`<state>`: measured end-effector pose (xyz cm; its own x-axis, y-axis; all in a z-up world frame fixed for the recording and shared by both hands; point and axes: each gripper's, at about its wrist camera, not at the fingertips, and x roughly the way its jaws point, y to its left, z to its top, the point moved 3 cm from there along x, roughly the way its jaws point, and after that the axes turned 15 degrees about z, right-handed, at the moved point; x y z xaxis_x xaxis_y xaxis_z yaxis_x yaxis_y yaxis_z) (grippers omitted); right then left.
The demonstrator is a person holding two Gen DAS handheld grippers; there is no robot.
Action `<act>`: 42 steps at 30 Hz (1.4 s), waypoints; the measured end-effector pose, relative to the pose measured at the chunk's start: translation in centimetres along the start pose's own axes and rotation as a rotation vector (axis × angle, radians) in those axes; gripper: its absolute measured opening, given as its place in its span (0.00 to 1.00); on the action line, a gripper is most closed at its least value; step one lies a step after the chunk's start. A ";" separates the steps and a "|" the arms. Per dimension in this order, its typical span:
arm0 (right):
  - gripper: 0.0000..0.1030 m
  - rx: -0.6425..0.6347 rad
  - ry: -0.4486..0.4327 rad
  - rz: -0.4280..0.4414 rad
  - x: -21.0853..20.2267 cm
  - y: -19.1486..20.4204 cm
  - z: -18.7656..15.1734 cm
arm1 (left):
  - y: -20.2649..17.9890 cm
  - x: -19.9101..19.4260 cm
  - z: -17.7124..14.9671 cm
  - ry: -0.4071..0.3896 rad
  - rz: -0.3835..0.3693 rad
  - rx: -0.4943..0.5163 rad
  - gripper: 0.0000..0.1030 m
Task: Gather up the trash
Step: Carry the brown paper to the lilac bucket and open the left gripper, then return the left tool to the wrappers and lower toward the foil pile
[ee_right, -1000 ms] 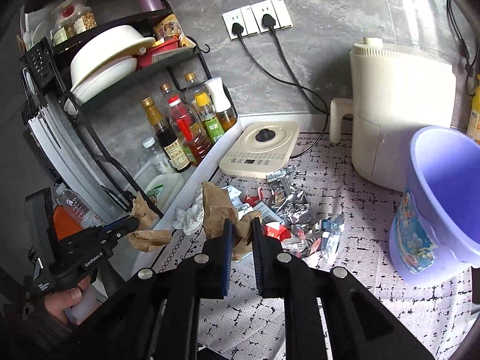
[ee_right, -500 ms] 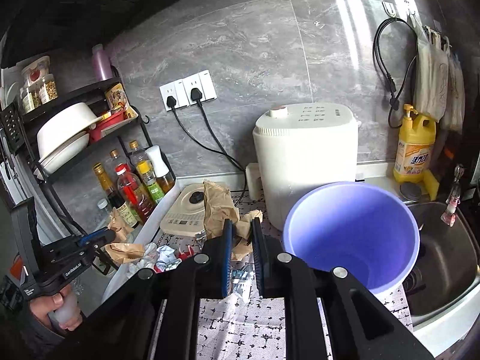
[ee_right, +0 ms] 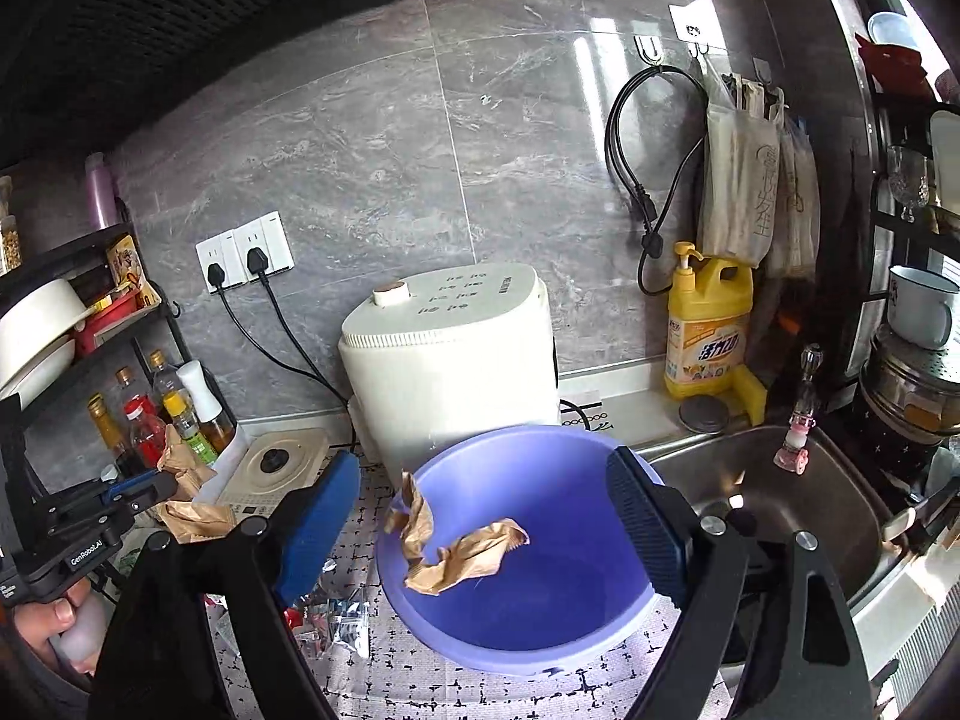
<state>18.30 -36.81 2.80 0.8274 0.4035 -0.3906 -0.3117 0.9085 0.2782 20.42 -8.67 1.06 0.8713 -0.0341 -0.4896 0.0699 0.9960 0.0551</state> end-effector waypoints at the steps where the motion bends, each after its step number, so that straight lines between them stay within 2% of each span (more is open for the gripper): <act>1: 0.80 0.016 -0.003 -0.007 -0.2 -0.6 -0.1 | -0.7 0.3 0.3 -0.001 -0.014 0.006 0.13; 8: 0.81 0.087 -0.043 -0.083 -2.9 -3.7 -1.1 | -5.6 1.9 2.5 -0.012 -0.112 0.065 0.13; 14: 0.88 0.144 -0.062 -0.159 -6.2 -6.2 -3.1 | -10.0 3.1 3.3 -0.003 -0.187 0.133 0.13; 21: 0.90 0.209 -0.086 -0.189 -9.0 -7.5 -5.2 | -15.8 5.5 3.4 0.063 -0.259 0.176 0.13; 22: 0.90 0.213 -0.086 -0.190 -9.3 -7.5 -5.4 | -16.3 5.8 3.3 0.083 -0.266 0.170 0.21; 23: 0.90 0.210 -0.084 -0.191 -9.6 -7.4 -5.6 | -16.5 6.0 3.1 0.097 -0.267 0.156 0.33; 24: 0.90 0.203 -0.083 -0.193 -9.7 -7.3 -5.6 | -16.6 6.1 3.0 0.103 -0.266 0.142 0.52; 26: 0.92 0.189 -0.083 -0.202 -10.0 -7.0 -5.8 | -16.2 5.8 2.7 0.098 -0.249 0.114 0.71; 28: 0.92 0.185 -0.078 -0.195 -10.0 -6.6 -5.9 | -15.2 5.2 2.3 0.089 -0.238 0.105 0.76; 30: 0.92 0.178 -0.059 -0.185 -9.6 -6.3 -6.2 | -13.7 4.4 2.0 0.074 -0.209 0.096 0.86; 32: 0.92 0.164 -0.039 -0.175 -9.1 -5.7 -6.3 | -11.8 3.5 1.7 0.055 -0.174 0.075 0.92; 42: 0.92 0.112 0.044 -0.054 -5.0 -1.6 -7.7 | -1.4 0.3 -1.6 0.050 0.020 -0.014 0.94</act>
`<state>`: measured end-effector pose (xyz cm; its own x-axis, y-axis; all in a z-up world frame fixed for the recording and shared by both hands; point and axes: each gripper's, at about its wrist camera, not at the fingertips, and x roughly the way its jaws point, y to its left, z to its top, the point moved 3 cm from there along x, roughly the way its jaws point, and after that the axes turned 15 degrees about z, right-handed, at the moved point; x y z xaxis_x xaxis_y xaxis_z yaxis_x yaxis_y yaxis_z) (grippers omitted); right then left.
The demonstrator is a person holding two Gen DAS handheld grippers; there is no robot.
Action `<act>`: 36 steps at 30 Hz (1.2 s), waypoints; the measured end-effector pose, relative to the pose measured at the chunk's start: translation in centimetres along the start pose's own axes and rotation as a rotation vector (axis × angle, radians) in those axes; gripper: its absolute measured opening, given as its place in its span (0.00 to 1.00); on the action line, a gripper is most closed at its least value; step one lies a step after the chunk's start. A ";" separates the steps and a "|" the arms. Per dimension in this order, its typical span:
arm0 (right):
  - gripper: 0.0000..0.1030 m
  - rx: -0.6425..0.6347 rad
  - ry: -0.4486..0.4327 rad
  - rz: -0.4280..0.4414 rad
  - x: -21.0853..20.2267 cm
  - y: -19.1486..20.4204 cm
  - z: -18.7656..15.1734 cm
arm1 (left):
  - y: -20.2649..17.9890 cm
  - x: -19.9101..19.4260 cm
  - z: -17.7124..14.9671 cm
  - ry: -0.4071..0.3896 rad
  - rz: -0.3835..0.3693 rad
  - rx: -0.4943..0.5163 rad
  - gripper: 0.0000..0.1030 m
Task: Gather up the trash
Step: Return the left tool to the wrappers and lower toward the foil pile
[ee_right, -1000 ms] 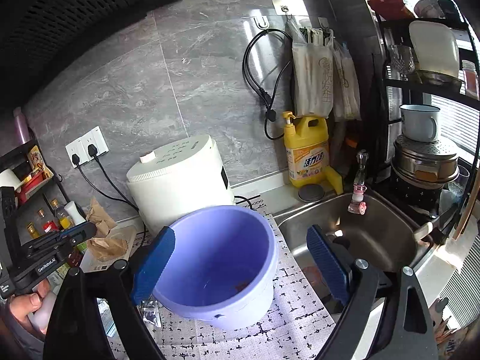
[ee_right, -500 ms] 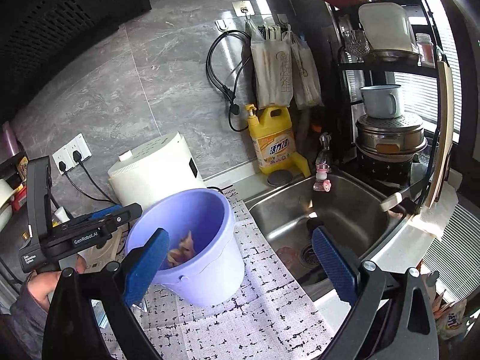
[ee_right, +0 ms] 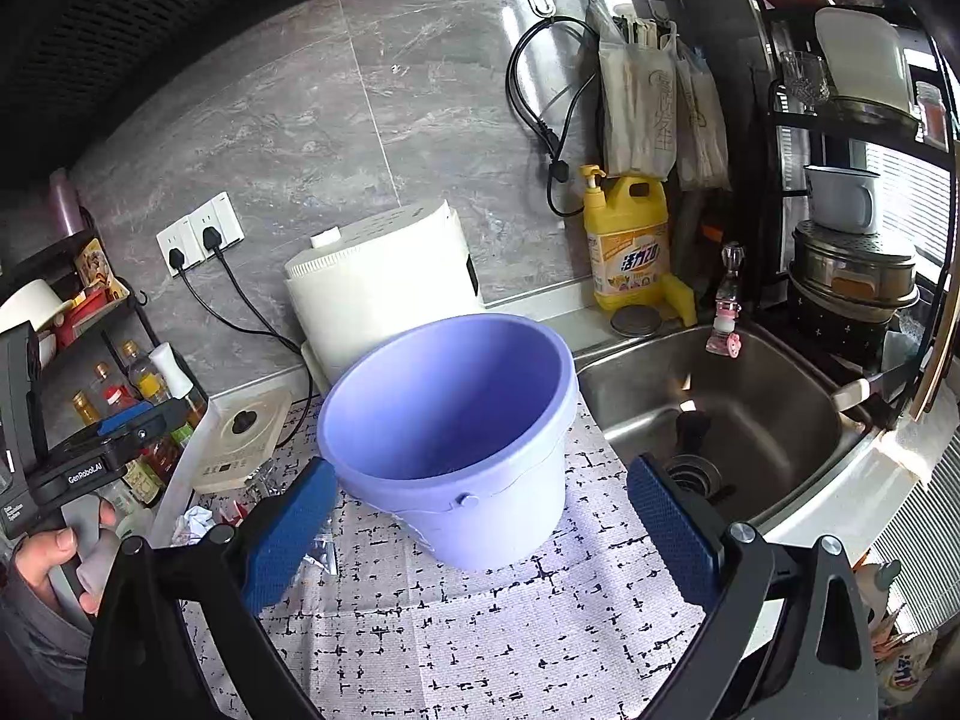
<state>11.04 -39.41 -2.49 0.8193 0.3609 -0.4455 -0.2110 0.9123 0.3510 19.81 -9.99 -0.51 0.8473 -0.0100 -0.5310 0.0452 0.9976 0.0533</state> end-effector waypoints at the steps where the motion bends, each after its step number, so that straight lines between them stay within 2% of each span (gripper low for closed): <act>1: 0.92 -0.001 0.007 0.013 0.4 0.4 -0.1 | 1.0 -0.2 -0.3 0.003 0.017 -0.012 0.94; 11: 0.92 -0.093 0.081 0.173 3.7 6.5 -1.9 | 9.1 -1.9 -4.0 0.041 0.148 -0.112 0.94; 15: 0.88 -0.138 0.130 0.228 5.3 9.0 -3.0 | 11.4 -2.2 -5.9 0.066 0.178 -0.136 0.94; 25: 0.72 -0.190 0.255 0.312 9.4 12.2 -5.5 | 13.9 -1.2 -9.1 0.124 0.183 -0.173 0.92; 28: 0.68 -0.196 0.279 0.327 10.7 12.9 -6.0 | 14.2 -0.2 -9.8 0.156 0.176 -0.177 0.82; 30: 0.64 -0.200 0.296 0.333 11.5 13.3 -6.2 | 14.3 0.7 -10.2 0.181 0.169 -0.178 0.71; 36: 0.51 -0.206 0.358 0.352 13.9 14.3 -7.4 | 15.1 3.6 -11.1 0.237 0.154 -0.187 0.58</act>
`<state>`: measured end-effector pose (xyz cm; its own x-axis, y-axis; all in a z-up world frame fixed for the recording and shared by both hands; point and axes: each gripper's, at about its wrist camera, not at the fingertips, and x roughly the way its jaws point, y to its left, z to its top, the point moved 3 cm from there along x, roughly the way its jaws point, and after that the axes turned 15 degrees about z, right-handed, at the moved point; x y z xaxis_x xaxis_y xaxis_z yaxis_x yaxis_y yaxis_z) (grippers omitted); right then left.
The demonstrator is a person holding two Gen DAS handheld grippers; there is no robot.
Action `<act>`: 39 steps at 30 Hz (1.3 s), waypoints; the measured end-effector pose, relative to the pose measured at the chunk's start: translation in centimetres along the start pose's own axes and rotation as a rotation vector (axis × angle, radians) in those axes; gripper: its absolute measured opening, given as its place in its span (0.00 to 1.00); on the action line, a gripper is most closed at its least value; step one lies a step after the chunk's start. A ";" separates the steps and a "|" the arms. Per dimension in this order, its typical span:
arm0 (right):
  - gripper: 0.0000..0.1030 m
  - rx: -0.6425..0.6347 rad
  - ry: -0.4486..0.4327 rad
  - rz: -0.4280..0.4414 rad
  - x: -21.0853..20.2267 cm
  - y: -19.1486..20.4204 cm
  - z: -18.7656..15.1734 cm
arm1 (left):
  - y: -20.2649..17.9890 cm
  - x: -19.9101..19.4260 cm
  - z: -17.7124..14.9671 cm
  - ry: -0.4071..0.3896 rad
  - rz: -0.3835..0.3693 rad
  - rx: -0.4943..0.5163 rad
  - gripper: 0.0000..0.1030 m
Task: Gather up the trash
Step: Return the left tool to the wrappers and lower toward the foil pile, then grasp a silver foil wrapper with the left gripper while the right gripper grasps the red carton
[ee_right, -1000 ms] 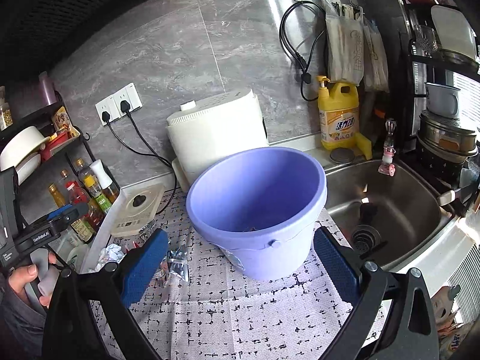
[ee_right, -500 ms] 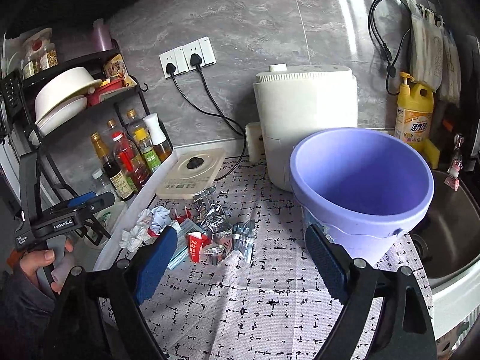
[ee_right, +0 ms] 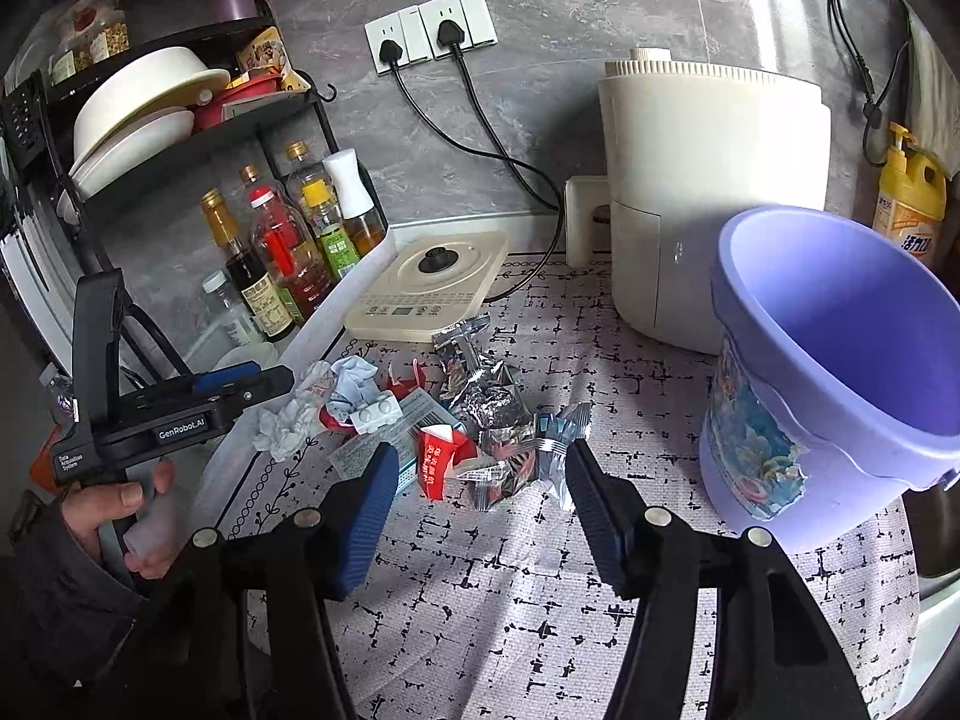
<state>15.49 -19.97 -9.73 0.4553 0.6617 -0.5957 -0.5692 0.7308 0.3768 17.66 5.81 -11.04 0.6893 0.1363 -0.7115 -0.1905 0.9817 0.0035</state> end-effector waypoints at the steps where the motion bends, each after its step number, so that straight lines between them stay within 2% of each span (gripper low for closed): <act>1: 0.49 0.003 0.010 0.006 0.5 0.0 0.0 | 0.1 0.5 0.1 0.009 -0.002 -0.005 0.58; 8: 0.40 0.011 0.072 0.034 3.8 0.7 0.1 | 0.3 4.4 0.7 0.055 -0.018 -0.011 0.56; 13: 0.40 0.014 0.113 0.040 6.0 1.2 0.1 | 0.3 7.7 0.9 0.102 -0.019 -0.027 0.55; 14: 0.40 0.015 0.124 0.040 6.5 1.3 -0.1 | 0.2 8.3 0.9 0.115 -0.030 -0.029 0.49; 16: 0.40 0.023 0.147 0.035 7.7 1.3 -0.3 | 0.1 9.1 1.0 0.130 -0.039 -0.034 0.30; 17: 0.40 0.029 0.156 0.038 8.3 1.3 -0.4 | 0.2 9.3 1.0 0.134 -0.049 -0.042 0.17; 20: 0.40 0.041 0.180 0.042 9.9 1.2 -0.7 | 0.4 9.0 1.4 0.115 -0.050 -0.051 0.12; 26: 0.40 0.045 0.203 0.041 12.4 1.0 -0.9 | 2.1 7.0 2.3 0.058 -0.033 -0.090 0.11; 33: 0.39 0.066 0.218 0.027 14.5 0.5 -1.4 | 3.5 4.3 3.3 0.001 -0.064 -0.118 0.11; 34: 0.35 0.069 0.224 0.027 14.8 0.4 -1.6 | 3.5 4.0 3.3 -0.004 -0.063 -0.115 0.11; 37: 0.11 0.084 0.251 0.040 15.5 -0.1 -2.2 | 3.5 3.3 3.2 -0.007 -0.056 -0.109 0.11; 39: 0.09 0.081 0.249 0.059 15.4 -0.1 -2.3 | 3.3 2.9 3.0 -0.008 -0.048 -0.102 0.11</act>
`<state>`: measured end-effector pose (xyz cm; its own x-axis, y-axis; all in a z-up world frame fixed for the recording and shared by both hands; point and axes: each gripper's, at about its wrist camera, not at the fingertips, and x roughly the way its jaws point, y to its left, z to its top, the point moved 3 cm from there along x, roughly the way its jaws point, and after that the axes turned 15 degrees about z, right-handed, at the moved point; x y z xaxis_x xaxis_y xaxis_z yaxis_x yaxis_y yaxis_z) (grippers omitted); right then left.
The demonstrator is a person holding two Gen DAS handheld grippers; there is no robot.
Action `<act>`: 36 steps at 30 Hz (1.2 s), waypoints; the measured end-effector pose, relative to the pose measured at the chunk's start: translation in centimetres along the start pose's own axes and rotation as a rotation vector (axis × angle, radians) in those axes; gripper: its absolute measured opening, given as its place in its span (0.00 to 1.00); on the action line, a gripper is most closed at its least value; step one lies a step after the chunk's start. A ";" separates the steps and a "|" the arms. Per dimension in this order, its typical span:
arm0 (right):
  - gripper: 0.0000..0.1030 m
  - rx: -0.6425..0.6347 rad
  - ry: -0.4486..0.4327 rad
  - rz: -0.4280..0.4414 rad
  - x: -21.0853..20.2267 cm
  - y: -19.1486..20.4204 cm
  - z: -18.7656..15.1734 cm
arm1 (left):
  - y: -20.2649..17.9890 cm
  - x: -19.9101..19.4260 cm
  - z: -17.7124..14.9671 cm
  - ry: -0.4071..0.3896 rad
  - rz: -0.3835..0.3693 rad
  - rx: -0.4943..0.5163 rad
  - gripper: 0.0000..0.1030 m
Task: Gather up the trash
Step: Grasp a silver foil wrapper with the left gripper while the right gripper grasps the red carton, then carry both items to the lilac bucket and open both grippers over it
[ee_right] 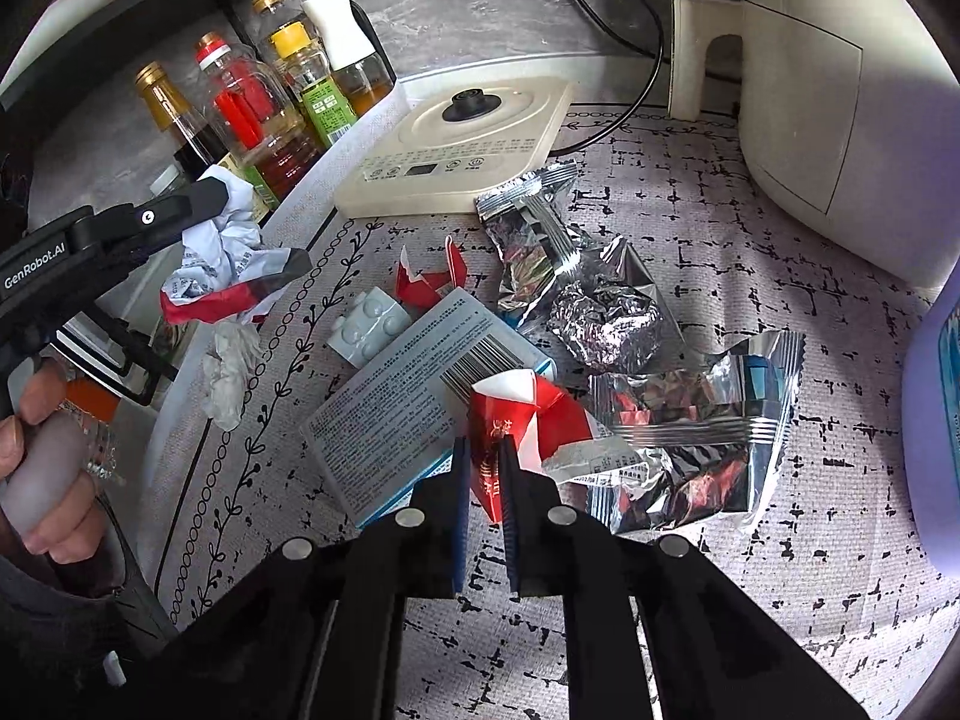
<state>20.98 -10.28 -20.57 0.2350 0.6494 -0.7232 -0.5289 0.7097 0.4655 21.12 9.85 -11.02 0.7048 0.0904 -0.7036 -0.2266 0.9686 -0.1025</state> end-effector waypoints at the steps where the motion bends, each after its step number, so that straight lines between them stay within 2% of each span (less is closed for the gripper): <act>1: 0.08 -0.003 -0.002 0.000 -0.2 0.0 0.0 | -0.1 -0.2 -0.1 0.000 0.002 0.002 0.11; 8: 0.08 -0.028 -0.064 0.046 -3.9 1.4 -0.2 | -0.9 -1.8 -0.8 -0.013 0.003 0.002 0.11; 19: 0.08 -0.105 -0.232 0.057 -12.2 3.7 1.2 | -3.2 -6.1 0.3 -0.105 0.005 0.027 0.12; 22: 0.08 -0.132 -0.271 0.046 -14.2 4.1 1.6 | -4.1 -7.8 1.5 -0.170 0.009 0.040 0.11; 28: 0.08 -0.168 -0.366 -0.004 -18.8 3.5 2.8 | -6.1 -10.4 3.3 -0.244 -0.014 0.053 0.12; 36: 0.08 -0.172 -0.456 -0.109 -24.1 1.0 4.7 | -9.0 -11.9 5.4 -0.294 -0.062 0.059 0.12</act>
<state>18.57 -23.94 -0.27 0.6087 0.6548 -0.4480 -0.5993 0.7495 0.2812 18.44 1.29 2.10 0.8823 0.0857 -0.4628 -0.1437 0.9854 -0.0916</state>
